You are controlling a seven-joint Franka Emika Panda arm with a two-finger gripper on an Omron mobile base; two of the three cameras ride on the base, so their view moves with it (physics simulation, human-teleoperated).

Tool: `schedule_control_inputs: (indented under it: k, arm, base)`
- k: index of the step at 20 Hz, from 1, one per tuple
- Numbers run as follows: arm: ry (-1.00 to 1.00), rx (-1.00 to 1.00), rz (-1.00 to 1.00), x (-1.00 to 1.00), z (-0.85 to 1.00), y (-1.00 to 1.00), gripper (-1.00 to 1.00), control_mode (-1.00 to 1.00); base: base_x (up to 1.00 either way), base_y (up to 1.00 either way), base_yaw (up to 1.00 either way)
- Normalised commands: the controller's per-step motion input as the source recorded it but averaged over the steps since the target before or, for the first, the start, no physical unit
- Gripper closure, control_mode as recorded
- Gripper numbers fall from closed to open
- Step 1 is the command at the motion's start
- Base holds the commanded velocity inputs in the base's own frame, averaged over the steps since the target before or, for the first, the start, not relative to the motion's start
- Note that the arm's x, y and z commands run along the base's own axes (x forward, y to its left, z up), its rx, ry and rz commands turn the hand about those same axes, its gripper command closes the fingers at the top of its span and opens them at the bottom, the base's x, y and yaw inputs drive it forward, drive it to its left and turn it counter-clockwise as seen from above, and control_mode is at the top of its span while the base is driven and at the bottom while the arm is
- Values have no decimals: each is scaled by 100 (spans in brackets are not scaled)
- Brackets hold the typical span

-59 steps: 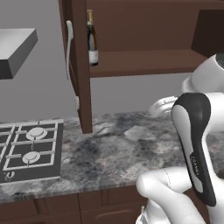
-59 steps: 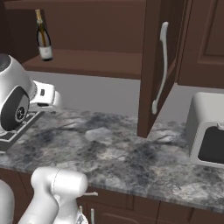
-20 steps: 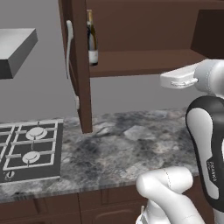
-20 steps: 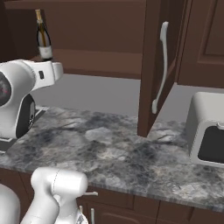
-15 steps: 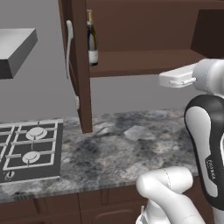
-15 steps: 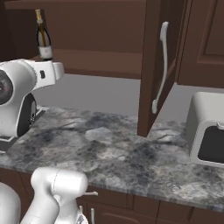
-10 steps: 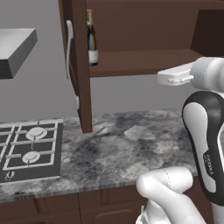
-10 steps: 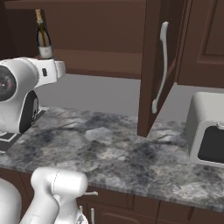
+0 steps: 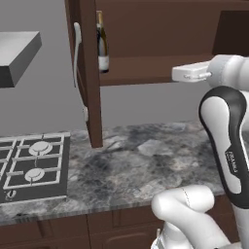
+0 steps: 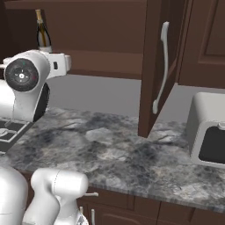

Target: Get the candle and the wine from the cabinet and move them to the dining counter.

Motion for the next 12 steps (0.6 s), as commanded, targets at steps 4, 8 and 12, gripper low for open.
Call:
schedule_control_inputs:
  k: [4,8,12]
  arm:
    - [0,6,6,30,5,0,-100,-100]
    - [0,0,0,34,0,0,-100,-100]
    - [0,0,0,42,6,0,-100,-100]
  base:
    - [0,0,0]
    - [0,0,0]
    - [0,0,0]
